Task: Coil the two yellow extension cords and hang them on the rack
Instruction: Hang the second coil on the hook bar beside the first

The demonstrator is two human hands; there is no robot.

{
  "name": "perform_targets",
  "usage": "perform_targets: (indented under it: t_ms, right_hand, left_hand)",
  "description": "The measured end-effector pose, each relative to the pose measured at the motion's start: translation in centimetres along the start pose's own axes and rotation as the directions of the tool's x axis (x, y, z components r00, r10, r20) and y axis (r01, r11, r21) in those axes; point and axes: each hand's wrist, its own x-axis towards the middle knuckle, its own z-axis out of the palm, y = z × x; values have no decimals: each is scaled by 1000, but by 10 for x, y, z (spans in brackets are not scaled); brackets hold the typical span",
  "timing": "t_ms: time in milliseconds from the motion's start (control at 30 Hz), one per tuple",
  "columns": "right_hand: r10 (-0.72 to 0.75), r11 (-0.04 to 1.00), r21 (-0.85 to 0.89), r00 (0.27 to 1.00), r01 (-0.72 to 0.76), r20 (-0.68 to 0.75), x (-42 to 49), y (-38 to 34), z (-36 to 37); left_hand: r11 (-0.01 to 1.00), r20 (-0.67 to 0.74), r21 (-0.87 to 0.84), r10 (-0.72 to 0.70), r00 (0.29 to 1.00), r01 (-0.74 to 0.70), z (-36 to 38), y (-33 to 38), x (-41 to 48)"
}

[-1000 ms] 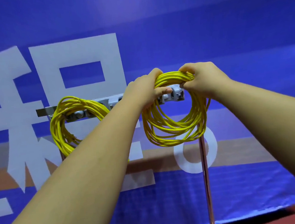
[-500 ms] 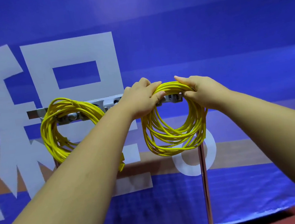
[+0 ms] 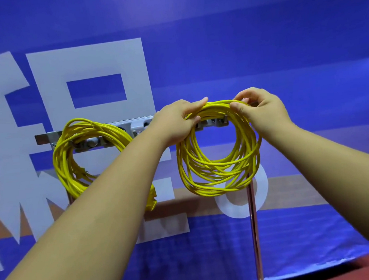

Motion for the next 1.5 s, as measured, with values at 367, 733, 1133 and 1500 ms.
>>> perform_targets:
  t_ms: [367,733,1133,1500]
  right_hand:
    - [-322,845,-436,946,308,43,-27,10,10]
    - [-245,874,-460,960,157,-137,-36,16,31]
    - [-144,819,-553,988,153,59,-50,1,20]
    - [-80,684,-717,991,134,110,-38,-31,8]
  left_hand:
    - [991,-83,135,19,996,-8,8,2,-6]
    - [944,-68,318,111,992,-84,10,3,-13]
    - [988,-85,153,14,996,-1,3,11,-30]
    - [983,-7,129,-130,991,130,-11,15,-21]
